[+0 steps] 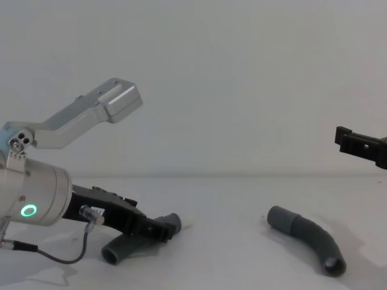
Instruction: Use both hands to pick up one end of the pipe from the table, align the ends, and insert them.
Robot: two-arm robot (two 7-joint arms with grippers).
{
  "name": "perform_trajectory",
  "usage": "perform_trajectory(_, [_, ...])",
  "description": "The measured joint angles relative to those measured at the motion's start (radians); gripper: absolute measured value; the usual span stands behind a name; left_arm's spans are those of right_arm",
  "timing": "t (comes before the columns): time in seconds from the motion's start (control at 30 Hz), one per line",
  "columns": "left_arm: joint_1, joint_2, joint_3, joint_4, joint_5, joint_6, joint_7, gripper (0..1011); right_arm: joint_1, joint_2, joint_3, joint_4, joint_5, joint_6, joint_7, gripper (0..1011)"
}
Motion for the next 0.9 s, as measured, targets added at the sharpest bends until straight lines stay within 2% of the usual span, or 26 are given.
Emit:
perform_trajectory(0.7, [-0.024,0.001,0.006,0.020,-0.007,0.036,-0.049,999,0.000,0.000,0.000,0.000,0.000,0.000,0.000,1001])
perform_trajectory(0.77, [-0.025,0.001,0.007,0.021,-0.007,0.037,-0.051,981,0.000,0.000,0.000,0.000,0.000,0.000,0.000,1001])
perform_trajectory(0.9, [-0.027,0.002,0.007,0.022,-0.009,0.041,-0.055,877,0.000,0.000,0.000,0.000,0.000,0.000,0.000,1002])
